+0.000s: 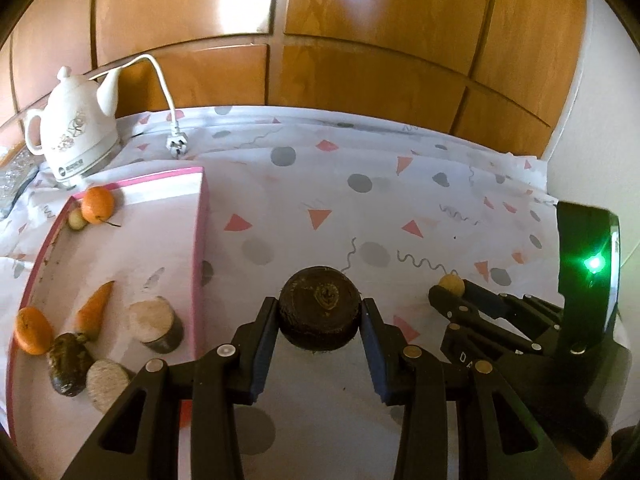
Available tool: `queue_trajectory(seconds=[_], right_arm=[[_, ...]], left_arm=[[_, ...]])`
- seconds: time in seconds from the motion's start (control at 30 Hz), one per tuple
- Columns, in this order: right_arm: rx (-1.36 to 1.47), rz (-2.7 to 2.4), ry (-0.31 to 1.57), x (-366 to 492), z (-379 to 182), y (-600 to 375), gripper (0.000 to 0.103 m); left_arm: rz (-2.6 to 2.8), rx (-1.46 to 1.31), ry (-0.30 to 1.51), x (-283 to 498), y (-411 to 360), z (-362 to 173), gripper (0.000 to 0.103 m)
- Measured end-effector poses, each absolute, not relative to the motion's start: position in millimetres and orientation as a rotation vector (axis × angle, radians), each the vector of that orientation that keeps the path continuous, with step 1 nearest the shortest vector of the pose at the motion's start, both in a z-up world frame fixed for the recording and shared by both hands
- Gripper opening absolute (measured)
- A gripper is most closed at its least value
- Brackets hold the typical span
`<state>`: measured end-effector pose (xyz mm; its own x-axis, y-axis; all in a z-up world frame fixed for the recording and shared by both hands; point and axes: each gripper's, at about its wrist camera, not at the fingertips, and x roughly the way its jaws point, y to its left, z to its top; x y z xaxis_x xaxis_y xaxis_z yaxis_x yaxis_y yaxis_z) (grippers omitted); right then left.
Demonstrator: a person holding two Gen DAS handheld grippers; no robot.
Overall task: Organize fruits
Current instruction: 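Lift the dark root and yellow fruit off the cloth with both grippers, then carry the dark root and yellow fruit into the pink tray and open both grippers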
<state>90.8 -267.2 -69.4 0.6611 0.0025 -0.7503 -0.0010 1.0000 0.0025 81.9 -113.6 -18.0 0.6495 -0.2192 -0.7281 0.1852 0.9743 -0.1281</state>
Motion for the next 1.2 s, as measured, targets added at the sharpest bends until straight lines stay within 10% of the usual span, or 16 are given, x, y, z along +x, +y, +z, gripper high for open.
queue_trajectory(seconds=[1.2], right_arm=[[-0.051,0.442,0.803,85.4,-13.1,-118.0,0.027]], left_arm=[[-0.015,-0.209,0.757,80.1,48.1,9.3,0.041]])
